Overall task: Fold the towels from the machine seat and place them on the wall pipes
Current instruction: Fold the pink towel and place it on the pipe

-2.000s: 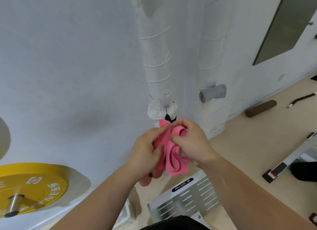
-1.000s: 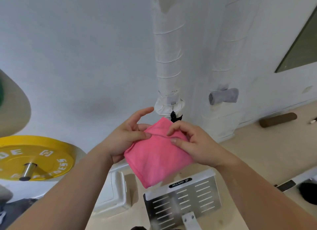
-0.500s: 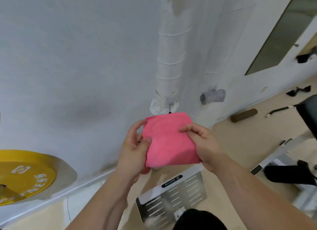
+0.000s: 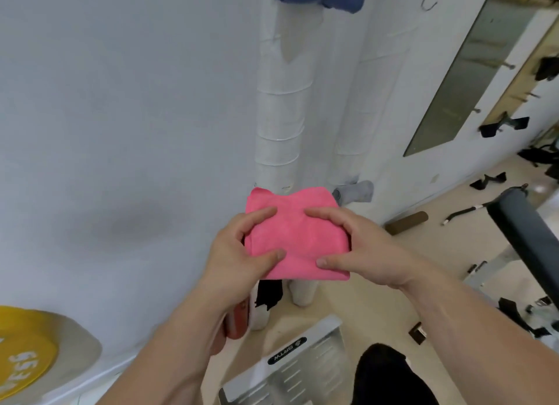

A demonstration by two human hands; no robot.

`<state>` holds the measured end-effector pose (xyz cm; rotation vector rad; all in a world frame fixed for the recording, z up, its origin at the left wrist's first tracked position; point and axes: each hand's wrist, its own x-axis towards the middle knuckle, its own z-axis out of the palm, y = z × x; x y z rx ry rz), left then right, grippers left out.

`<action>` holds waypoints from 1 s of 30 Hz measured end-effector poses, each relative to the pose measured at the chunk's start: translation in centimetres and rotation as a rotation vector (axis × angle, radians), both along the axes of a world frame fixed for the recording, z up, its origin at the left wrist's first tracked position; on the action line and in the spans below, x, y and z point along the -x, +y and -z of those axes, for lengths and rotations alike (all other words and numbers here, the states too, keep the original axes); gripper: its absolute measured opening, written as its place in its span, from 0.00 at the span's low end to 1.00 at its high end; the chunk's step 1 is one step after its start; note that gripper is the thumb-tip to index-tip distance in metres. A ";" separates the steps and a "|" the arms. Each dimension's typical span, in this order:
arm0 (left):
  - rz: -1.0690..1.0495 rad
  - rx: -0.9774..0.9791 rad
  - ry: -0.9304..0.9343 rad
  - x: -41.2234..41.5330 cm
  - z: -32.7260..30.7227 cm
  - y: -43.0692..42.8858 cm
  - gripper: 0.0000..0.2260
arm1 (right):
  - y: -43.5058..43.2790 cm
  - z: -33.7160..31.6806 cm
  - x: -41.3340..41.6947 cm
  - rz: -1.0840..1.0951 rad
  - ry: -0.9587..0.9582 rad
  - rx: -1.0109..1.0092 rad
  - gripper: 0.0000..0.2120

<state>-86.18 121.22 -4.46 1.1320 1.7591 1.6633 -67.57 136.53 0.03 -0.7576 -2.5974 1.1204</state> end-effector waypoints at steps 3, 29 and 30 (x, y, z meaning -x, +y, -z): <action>-0.067 -0.032 0.093 -0.2 -1.4 2.8 0.27 | 3.0 -1.0 0.1 -0.022 -0.031 -0.155 0.38; -0.476 -0.131 0.371 -15.5 -21.6 46.0 0.10 | 49.7 -18.0 -7.2 -0.381 0.713 0.113 0.14; -0.481 -0.164 0.392 -15.5 -22.2 46.5 0.10 | 50.3 -18.3 -6.6 -0.367 0.749 0.110 0.16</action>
